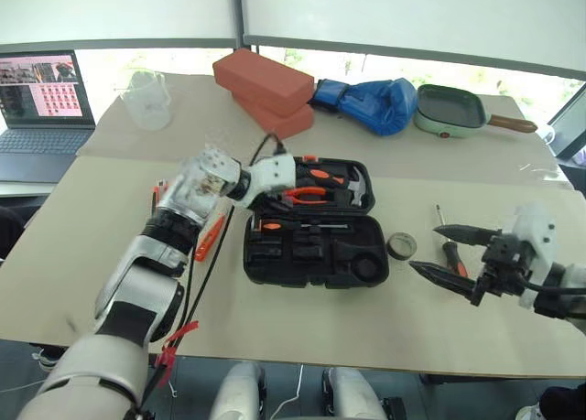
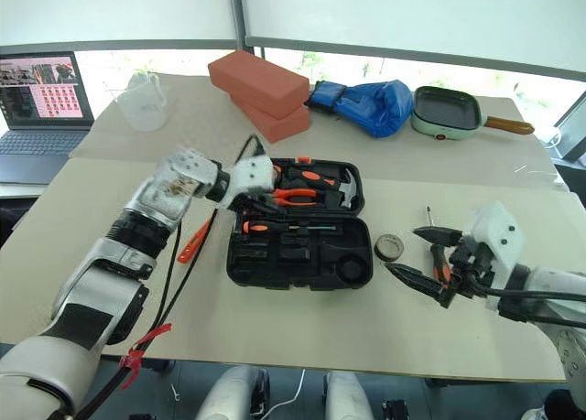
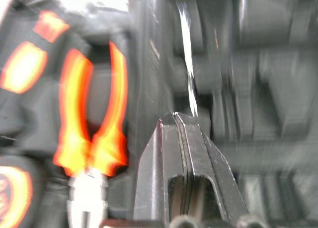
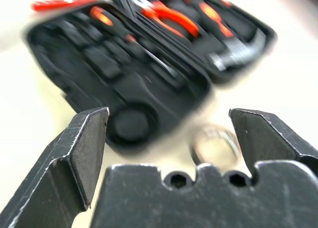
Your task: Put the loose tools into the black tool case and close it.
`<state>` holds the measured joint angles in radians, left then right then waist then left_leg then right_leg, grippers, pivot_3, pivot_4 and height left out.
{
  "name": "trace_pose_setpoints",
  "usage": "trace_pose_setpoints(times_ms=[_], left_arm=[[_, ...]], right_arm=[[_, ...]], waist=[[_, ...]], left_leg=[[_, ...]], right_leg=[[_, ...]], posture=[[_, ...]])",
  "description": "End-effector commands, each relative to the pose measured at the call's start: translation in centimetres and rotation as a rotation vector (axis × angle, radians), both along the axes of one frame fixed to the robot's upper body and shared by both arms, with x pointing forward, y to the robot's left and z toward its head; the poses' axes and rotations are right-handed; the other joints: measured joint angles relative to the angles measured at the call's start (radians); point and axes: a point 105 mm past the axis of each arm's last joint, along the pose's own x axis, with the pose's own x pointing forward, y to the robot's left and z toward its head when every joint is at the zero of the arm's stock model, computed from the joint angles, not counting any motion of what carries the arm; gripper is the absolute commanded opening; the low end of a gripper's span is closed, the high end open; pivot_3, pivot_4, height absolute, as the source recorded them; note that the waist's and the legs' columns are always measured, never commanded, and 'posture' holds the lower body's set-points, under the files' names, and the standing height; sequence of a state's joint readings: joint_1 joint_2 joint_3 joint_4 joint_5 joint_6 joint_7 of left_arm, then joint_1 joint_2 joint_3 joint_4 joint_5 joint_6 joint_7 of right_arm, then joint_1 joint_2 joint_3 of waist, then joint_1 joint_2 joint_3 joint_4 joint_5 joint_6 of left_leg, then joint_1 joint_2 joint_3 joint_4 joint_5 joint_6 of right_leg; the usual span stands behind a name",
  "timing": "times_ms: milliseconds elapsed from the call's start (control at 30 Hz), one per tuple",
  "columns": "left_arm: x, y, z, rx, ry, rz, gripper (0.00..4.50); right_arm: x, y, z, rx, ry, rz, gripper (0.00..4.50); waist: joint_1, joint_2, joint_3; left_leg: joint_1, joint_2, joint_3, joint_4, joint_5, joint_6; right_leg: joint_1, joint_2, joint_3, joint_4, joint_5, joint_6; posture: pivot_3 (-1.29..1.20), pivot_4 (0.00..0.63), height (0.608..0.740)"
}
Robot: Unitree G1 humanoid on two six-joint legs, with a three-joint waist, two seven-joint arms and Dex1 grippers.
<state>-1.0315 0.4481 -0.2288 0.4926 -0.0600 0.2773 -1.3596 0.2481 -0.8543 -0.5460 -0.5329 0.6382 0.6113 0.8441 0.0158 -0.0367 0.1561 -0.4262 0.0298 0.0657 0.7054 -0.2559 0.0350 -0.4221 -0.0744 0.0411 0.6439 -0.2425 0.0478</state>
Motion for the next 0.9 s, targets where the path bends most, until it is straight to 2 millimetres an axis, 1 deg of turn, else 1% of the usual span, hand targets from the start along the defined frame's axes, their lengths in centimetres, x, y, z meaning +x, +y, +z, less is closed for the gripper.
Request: trace_pose_setpoints(times_ms=[33,67,100,133,200,267,300,333,367,400,433,467,533,567,633,667,733,833,867,900], left_arm=[[-3.8,2.1,4.4,-0.206,0.179,-0.078,1.09],[-4.9,2.4,4.8,-0.238,0.201,-0.107,1.34],[-5.8,2.6,5.0,-0.259,0.228,-0.130,1.76],[-6.6,2.8,5.2,-0.274,0.255,-0.145,2.20],[-8.2,3.1,5.2,-0.292,0.298,-0.182,2.84],[-9.4,3.2,4.8,-0.282,0.307,-0.206,3.46],[-9.8,3.1,4.6,-0.275,0.305,-0.211,3.78],[-10.1,3.0,4.4,-0.264,0.299,-0.218,4.21],[-10.4,2.9,4.2,-0.255,0.294,-0.224,4.47],[-10.6,2.8,4.0,-0.248,0.290,-0.230,4.47],[-10.9,2.6,3.8,-0.239,0.287,-0.238,4.47],[-11.0,2.5,3.7,-0.234,0.285,-0.243,4.47],[-11.2,2.3,3.7,-0.228,0.277,-0.248,4.47],[-11.3,2.3,3.5,-0.216,0.268,-0.249,4.47],[-11.4,2.2,3.4,-0.202,0.259,-0.250,4.47],[-11.2,2.1,3.2,-0.199,0.241,-0.240,4.47],[-10.9,2.0,3.1,-0.198,0.208,-0.220,4.47],[-10.4,1.9,3.6,-0.213,0.189,-0.191,4.47],[-10.4,1.9,3.7,-0.217,0.189,-0.190,4.47],[-10.4,1.9,3.8,-0.218,0.188,-0.191,4.47]], right_arm=[[-3.3,-5.8,-0.6,-0.041,0.012,-0.272,4.50],[-4.8,-6.9,-1.2,-0.047,0.043,-0.330,4.50],[-6.1,-7.6,-1.6,-0.046,0.069,-0.373,4.50],[-7.2,-8.0,-1.8,-0.040,0.092,-0.401,4.50],[-9.7,-8.5,-2.0,-0.041,0.137,-0.441,4.50],[-11.8,-8.9,-2.0,-0.049,0.172,-0.481,4.50],[-12.4,-8.9,-1.9,-0.050,0.182,-0.492,4.50],[-12.8,-8.9,-1.8,-0.050,0.184,-0.500,4.50],[-13.0,-9.0,-1.7,-0.049,0.184,-0.507,4.50],[-13.0,-9.0,-1.6,-0.049,0.183,-0.511,4.50],[-12.7,-8.9,-1.5,-0.047,0.178,-0.506,4.50],[-12.5,-8.8,-1.5,-0.045,0.175,-0.501,4.50],[-11.5,-8.3,-1.5,-0.038,0.163,-0.471,4.50],[-10.4,-7.9,-1.6,-0.025,0.152,-0.447,4.50],[-8.9,-7.4,-1.7,-0.011,0.137,-0.416,4.50],[-7.5,-7.0,-2.1,0.006,0.129,-0.407,4.50],[-5.5,-6.5,-2.6,0.022,0.121,-0.400,4.50],[-1.2,-4.8,-4.3,0.052,0.124,-0.376,4.50],[-0.3,-4.5,-4.8,0.050,0.134,-0.379,4.50],[0.2,-4.4,-5.2,0.046,0.141,-0.385,4.50]], waist=[[-0.002,0.002,-0.001],[-0.004,0.003,-0.002],[-0.004,0.006,-0.003],[-0.004,0.007,-0.004],[-0.005,0.007,-0.004],[-0.005,0.008,-0.005],[-0.006,0.008,-0.005],[-0.007,0.008,-0.005],[-0.009,0.008,-0.005],[-0.012,0.008,-0.004],[-0.014,0.008,-0.004],[-0.016,0.008,-0.005],[-0.018,0.009,-0.005],[-0.018,0.009,-0.005],[-0.023,0.009,-0.005],[-0.024,0.009,-0.005],[-0.026,0.009,-0.005],[-0.027,0.008,-0.005],[-0.028,0.008,-0.005],[-0.027,0.009,-0.005]], left_leg=[[0.000,0.000,0.000,0.000,0.000,0.000],[0.001,0.000,0.000,-0.001,0.000,0.000],[0.001,0.000,0.000,-0.001,0.000,0.000],[0.001,0.000,0.000,-0.002,0.000,0.000],[0.003,0.000,0.000,-0.002,0.000,0.000],[0.005,0.000,0.000,-0.001,0.000,0.000],[0.006,0.001,0.000,-0.001,0.000,0.000],[0.009,0.002,0.000,-0.001,0.000,0.000],[0.012,0.002,0.000,-0.002,0.000,0.000],[0.016,0.003,0.000,-0.002,0.000,0.000],[0.020,0.003,0.001,-0.004,0.000,0.000],[0.020,0.003,0.001,-0.004,0.000,0.000],[0.021,0.003,0.001,-0.006,0.000,0.000],[0.021,0.002,0.002,-0.006,0.000,0.000],[0.022,0.002,0.001,-0.007,0.000,0.000],[0.021,0.002,0.001,-0.007,0.000,0.000],[0.021,0.001,0.001,-0.008,0.000,0.000],[0.021,0.000,0.001,-0.008,0.000,0.000],[0.021,-0.001,0.001,-0.008,0.000,0.000],[0.020,-0.001,0.001,-0.008,0.000,0.000]], right_leg=[[0.001,0.000,0.000,0.001,0.000,0.001],[0.001,0.000,0.000,0.001,-0.001,0.001],[0.001,0.000,0.000,0.000,-0.001,0.001],[0.001,0.000,0.000,0.000,-0.001,0.001],[0.003,-0.001,0.001,0.001,-0.003,0.001],[0.004,-0.001,0.001,0.002,-0.003,0.001],[0.006,-0.001,0.001,0.002,-0.003,0.001],[0.008,-0.001,0.001,0.002,-0.003,0.000],[0.012,0.000,0.001,0.001,-0.004,-0.001],[0.015,0.000,0.001,0.001,-0.006,0.000],[0.018,-0.001,0.001,-0.002,-0.009,0.003],[0.019,-0.001,0.002,-0.002,-0.010,0.003],[0.019,-0.001,0.002,-0.002,-0.010,0.001],[0.019,-0.001,0.003,-0.002,-0.009,0.001],[0.019,0.000,0.003,-0.002,-0.006,-0.002],[0.018,0.000,0.003,-0.002,-0.006,-0.002],[0.018,0.000,0.003,-0.002,-0.007,-0.002],[0.019,0.000,0.003,-0.002,-0.007,-0.002],[0.018,0.000,0.003,-0.002,-0.007,-0.002],[0.017,0.000,0.003,-0.002,-0.007,-0.002]], posture=[[0.00,0.150,0.738],[0.00,0.150,0.738],[0.00,0.150,0.738],[0.00,0.150,0.738],[0.00,0.150,0.738],[0.00,0.150,0.738],[0.00,0.150,0.738],[0.00,0.150,0.738],[0.00,0.150,0.738],[0.00,0.150,0.738],[0.00,0.150,0.738],[0.00,0.150,0.738],[0.00,0.150,0.738],[0.00,0.150,0.738],[0.00,0.150,0.738],[0.00,0.150,0.738],[0.00,0.150,0.738],[0.00,0.150,0.738],[0.00,0.150,0.738],[0.00,0.150,0.738]])
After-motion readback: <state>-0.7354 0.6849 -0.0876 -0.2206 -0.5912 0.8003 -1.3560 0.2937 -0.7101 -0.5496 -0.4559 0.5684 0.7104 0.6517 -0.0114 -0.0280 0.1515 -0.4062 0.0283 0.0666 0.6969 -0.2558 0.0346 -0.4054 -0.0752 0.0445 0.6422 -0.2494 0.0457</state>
